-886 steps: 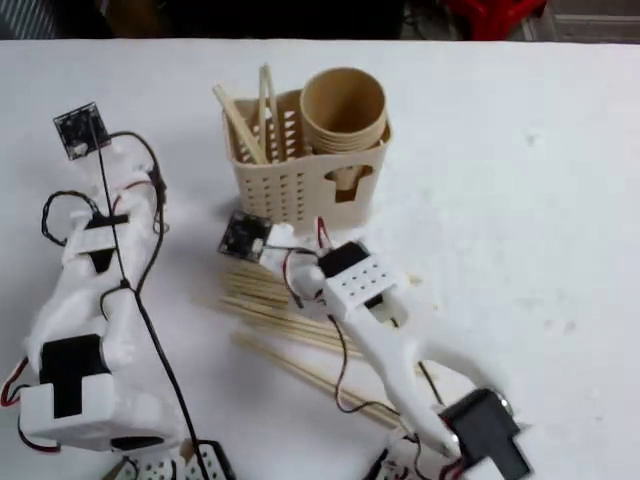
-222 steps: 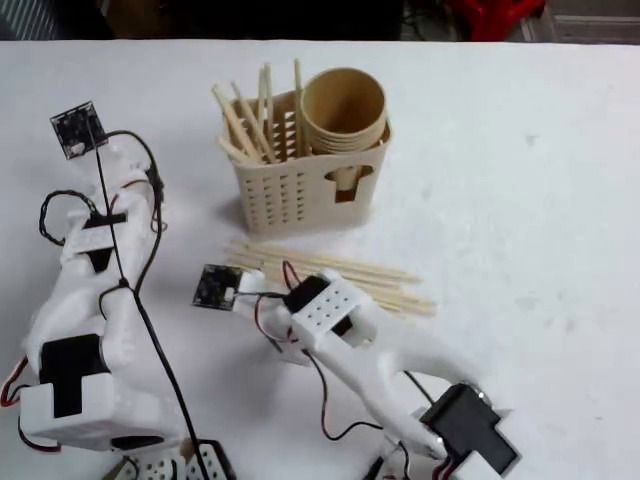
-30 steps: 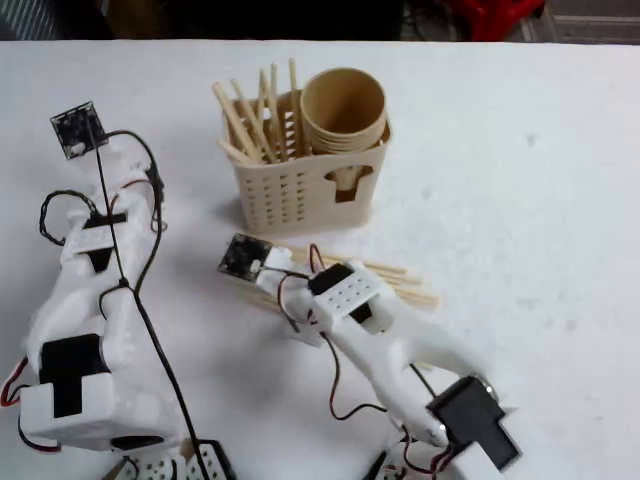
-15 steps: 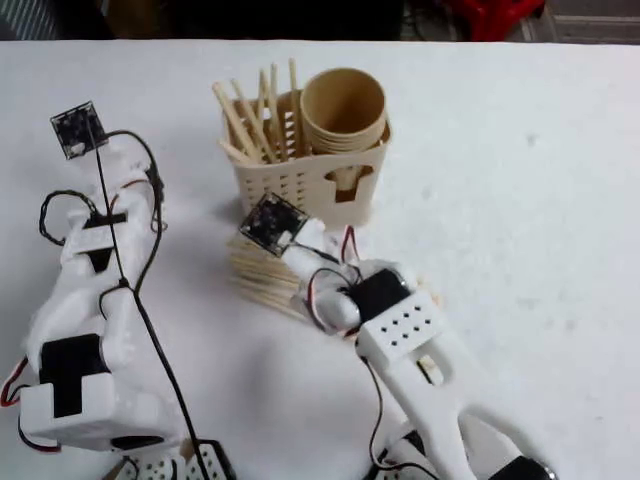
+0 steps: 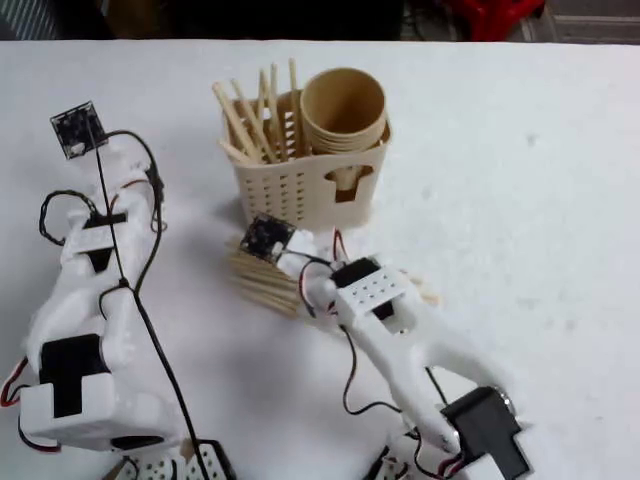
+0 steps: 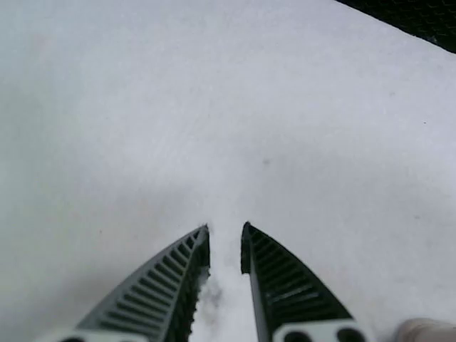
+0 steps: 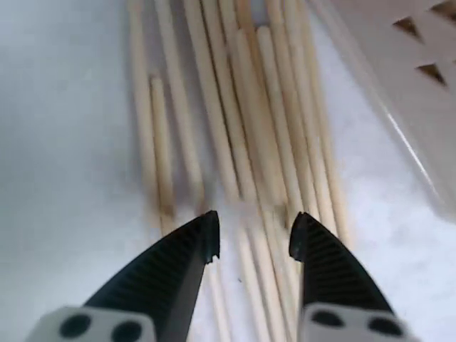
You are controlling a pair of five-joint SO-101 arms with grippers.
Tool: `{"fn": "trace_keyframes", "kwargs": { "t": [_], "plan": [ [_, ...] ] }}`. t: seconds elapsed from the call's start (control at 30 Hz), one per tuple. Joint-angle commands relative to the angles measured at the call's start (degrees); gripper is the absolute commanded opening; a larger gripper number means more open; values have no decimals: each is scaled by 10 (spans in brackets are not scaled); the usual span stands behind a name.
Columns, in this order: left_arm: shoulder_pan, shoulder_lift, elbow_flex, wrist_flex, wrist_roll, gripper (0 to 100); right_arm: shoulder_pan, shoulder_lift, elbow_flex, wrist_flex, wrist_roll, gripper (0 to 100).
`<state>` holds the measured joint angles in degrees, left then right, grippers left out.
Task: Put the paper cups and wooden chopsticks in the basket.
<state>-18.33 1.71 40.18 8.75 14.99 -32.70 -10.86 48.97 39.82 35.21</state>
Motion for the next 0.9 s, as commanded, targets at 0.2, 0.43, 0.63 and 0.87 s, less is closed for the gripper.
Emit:
{"fn": "trace_keyframes", "kwargs": {
  "t": [0.2, 0.43, 0.63, 0.87],
  "plan": [
    [-7, -4, -29, 4, -5, 94, 10, 2, -3, -9, 9, 15],
    [-7, -4, -28, 4, -5, 94, 10, 0, -4, 12, 9, 17],
    [-7, -4, -27, 4, -5, 94, -12, -23, -4, 49, 10, 33],
    [-7, -4, -27, 4, -5, 94, -26, -21, -6, 73, 10, 164]
  ]
}}
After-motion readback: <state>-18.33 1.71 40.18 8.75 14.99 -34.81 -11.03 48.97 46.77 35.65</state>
